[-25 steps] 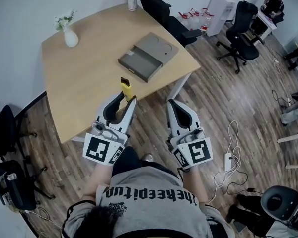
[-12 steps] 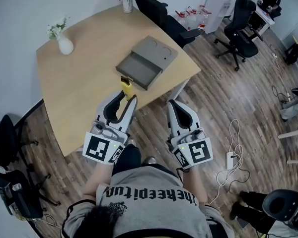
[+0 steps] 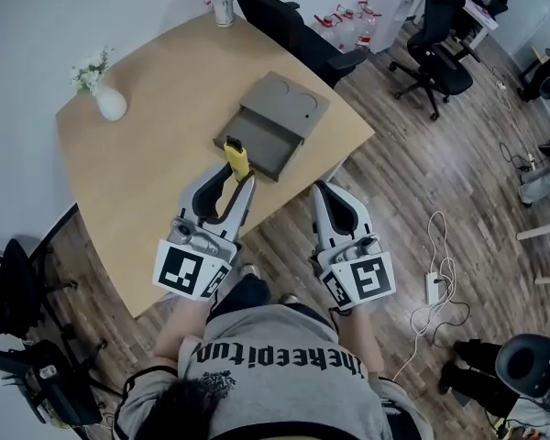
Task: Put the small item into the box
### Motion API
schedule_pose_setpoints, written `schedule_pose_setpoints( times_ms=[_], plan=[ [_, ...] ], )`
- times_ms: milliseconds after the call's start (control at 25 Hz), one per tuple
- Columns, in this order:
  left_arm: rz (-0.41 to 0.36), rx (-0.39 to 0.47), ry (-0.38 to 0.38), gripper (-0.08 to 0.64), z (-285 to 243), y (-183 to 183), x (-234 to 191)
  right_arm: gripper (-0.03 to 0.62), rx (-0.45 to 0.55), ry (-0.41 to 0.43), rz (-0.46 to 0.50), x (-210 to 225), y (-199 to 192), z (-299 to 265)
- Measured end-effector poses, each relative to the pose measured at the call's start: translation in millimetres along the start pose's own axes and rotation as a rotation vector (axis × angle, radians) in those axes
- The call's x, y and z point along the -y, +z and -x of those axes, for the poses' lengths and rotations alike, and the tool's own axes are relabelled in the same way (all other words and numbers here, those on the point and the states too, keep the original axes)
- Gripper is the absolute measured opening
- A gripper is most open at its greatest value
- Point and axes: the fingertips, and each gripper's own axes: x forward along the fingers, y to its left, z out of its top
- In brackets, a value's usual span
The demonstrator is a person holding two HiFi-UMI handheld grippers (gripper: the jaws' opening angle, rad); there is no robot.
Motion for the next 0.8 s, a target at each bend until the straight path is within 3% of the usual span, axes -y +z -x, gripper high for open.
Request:
schedule_pose_setpoints(
  times_ms=[800],
  plan=[
    [0.044, -0.007, -0.181, 0.118, -47.4, -23.8, -73.1, 0.006, -0.001, -0.161, 0.006, 9.3, -13.2, -69.9]
  ],
)
